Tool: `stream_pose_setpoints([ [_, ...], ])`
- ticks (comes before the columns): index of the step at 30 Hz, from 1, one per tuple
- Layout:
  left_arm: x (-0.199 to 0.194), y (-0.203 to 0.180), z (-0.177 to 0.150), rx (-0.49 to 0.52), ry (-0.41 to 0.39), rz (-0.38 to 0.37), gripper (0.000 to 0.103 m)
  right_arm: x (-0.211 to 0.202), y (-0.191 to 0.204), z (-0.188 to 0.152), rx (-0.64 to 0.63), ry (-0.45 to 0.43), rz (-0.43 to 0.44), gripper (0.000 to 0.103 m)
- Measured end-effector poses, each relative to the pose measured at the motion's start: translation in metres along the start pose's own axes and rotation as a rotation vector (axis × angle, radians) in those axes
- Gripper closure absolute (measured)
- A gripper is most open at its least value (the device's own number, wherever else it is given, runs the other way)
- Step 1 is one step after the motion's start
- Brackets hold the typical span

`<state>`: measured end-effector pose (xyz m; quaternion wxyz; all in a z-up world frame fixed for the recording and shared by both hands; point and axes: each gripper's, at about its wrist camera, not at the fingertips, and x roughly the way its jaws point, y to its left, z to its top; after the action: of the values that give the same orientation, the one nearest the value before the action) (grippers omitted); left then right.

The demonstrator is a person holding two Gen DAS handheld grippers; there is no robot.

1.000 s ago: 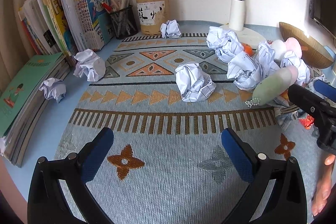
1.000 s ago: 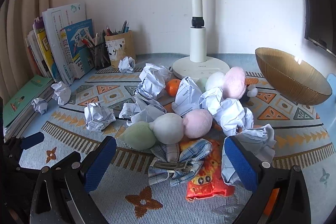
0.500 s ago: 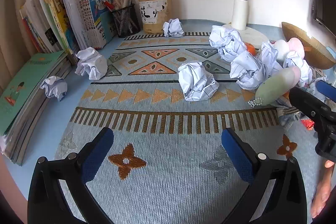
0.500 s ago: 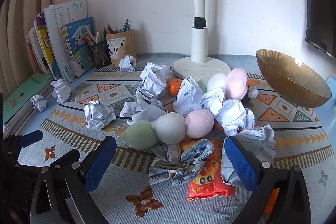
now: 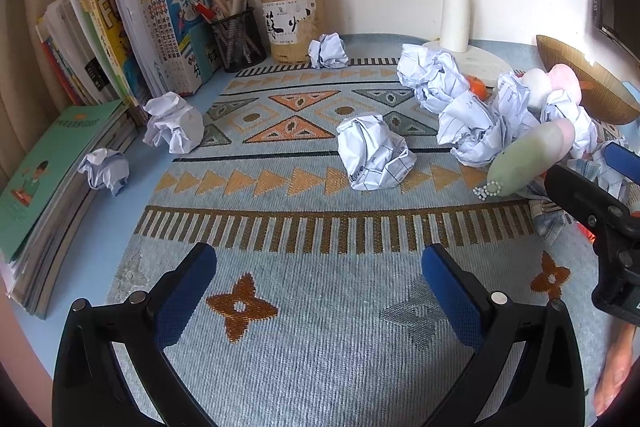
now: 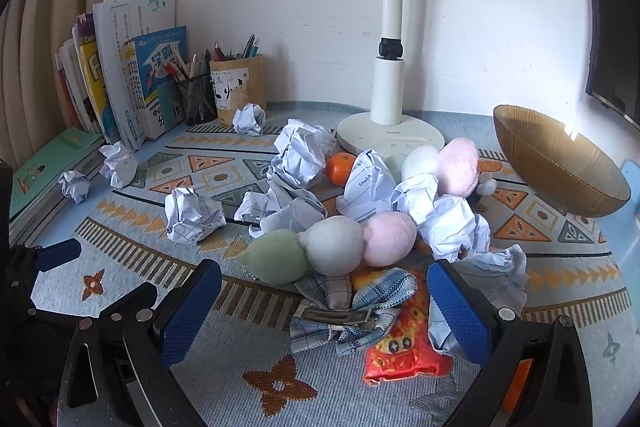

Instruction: Organize objects

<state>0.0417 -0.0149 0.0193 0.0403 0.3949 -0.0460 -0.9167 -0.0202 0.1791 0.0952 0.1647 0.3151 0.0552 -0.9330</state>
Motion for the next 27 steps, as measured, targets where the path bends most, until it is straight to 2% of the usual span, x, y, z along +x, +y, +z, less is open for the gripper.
stream_pose_setpoints([
  [7, -0.001, 0.002, 0.001, -0.007, -0.012, 0.009, 0.001, 0.001, 0.0, 0.0, -0.001, 0.005, 0.01, 0.0],
  [12, -0.01, 0.02, 0.001, -0.1, -0.025, 0.092, 0.001, -0.003, 0.002, -0.002, -0.006, -0.01, -0.002, 0.0],
  [14, -0.019, 0.041, -0.002, -0.177, -0.036, 0.094, 0.001, -0.013, 0.014, -0.003, -0.078, -0.038, -0.002, 0.0],
  [16, -0.03, 0.072, -0.003, -0.253, -0.064, 0.107, 0.001, -0.026, 0.034, 0.003, -0.203, -0.054, -0.004, 0.0],
  [18, -0.037, 0.102, 0.002, -0.31, -0.086, 0.164, 0.001, -0.044, 0.054, 0.021, -0.29, -0.09, 0.045, 0.0],
  [19, -0.037, 0.12, 0.007, -0.338, -0.089, 0.2, 0.001, -0.05, 0.065, 0.037, -0.317, -0.097, 0.104, 0.0],
  [22, -0.017, 0.172, 0.027, -0.405, -0.056, 0.258, 0.001, -0.038, 0.101, 0.084, -0.34, -0.038, 0.283, 0.0],
  [24, 0.003, 0.189, 0.035, -0.42, -0.01, 0.277, 0.001, -0.014, 0.128, 0.108, -0.341, 0.004, 0.376, 0.001],
  [25, 0.015, 0.197, 0.037, -0.436, 0.007, 0.278, 0.001, 0.002, 0.142, 0.117, -0.339, 0.021, 0.4, 0.004],
  [26, 0.028, 0.205, 0.039, -0.449, 0.027, 0.272, 0.003, 0.025, 0.158, 0.126, -0.333, 0.057, 0.42, 0.015],
  [27, 0.036, 0.21, 0.04, -0.457, 0.037, 0.264, 0.004, 0.045, 0.172, 0.131, -0.327, 0.103, 0.443, 0.031],
])
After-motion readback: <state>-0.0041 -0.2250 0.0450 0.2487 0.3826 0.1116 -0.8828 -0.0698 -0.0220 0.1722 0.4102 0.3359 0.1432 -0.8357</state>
